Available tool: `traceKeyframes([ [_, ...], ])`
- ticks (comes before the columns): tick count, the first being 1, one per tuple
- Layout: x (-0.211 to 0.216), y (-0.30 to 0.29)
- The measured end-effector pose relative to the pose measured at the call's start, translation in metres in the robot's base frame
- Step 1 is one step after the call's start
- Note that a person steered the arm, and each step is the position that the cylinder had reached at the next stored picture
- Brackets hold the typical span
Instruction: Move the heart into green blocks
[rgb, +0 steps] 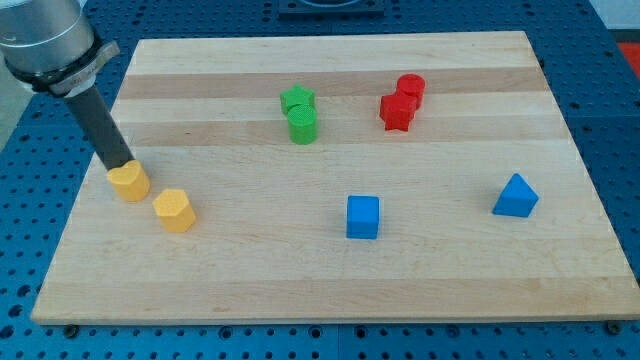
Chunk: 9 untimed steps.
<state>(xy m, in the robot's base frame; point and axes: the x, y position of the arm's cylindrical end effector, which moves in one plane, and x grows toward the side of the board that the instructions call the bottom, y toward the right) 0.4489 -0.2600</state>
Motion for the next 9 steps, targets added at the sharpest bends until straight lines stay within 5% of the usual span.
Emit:
traceKeyframes([
  [1,0.031,-0.043],
  [2,0.04,0.028],
  [6,-0.013,0.109],
  [8,-0.013,0.222],
  [9,-0.038,0.224],
])
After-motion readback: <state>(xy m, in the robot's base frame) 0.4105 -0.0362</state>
